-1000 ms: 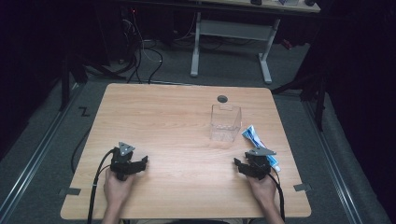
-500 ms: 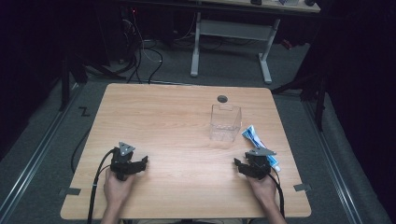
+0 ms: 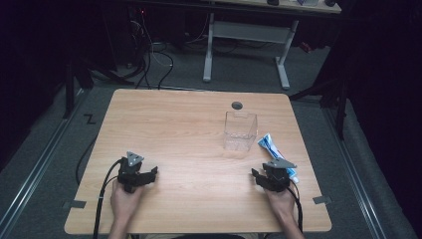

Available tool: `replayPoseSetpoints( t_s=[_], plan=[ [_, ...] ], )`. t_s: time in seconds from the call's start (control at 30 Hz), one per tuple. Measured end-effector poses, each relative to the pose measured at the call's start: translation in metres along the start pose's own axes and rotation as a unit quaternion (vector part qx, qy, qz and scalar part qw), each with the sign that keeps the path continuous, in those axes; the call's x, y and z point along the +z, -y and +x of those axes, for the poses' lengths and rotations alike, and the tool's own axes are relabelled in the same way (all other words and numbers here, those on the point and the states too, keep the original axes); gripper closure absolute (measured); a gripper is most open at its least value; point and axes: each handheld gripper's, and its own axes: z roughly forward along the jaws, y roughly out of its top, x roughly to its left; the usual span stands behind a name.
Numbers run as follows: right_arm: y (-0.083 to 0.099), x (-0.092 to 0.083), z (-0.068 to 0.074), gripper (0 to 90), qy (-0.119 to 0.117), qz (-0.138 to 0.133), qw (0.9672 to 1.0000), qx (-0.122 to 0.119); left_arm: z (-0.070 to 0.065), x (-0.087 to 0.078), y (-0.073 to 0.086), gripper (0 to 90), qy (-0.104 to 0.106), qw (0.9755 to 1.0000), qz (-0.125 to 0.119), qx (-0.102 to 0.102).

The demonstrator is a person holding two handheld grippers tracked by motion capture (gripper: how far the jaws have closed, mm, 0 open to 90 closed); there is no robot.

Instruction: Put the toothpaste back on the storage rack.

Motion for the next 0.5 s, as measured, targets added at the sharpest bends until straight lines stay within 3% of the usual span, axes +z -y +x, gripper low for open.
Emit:
replayPoseSetpoints(
  t_s=[0.33, 0.5],
  plan=[
    [0.001, -0.015, -0.004, 49.1, -0.015, -0.014, 0.9997, 0.014, 0.000, 0.000, 0.000, 24.5, 0.000, 1.0000, 0.000, 0.000],
    [0.004, -0.024, -0.009, 49.2, -0.024, -0.033, 0.9988, 0.027, 0.000, 0.000, 0.000, 24.5, 0.000, 1.0000, 0.001, 0.000]
  ],
)
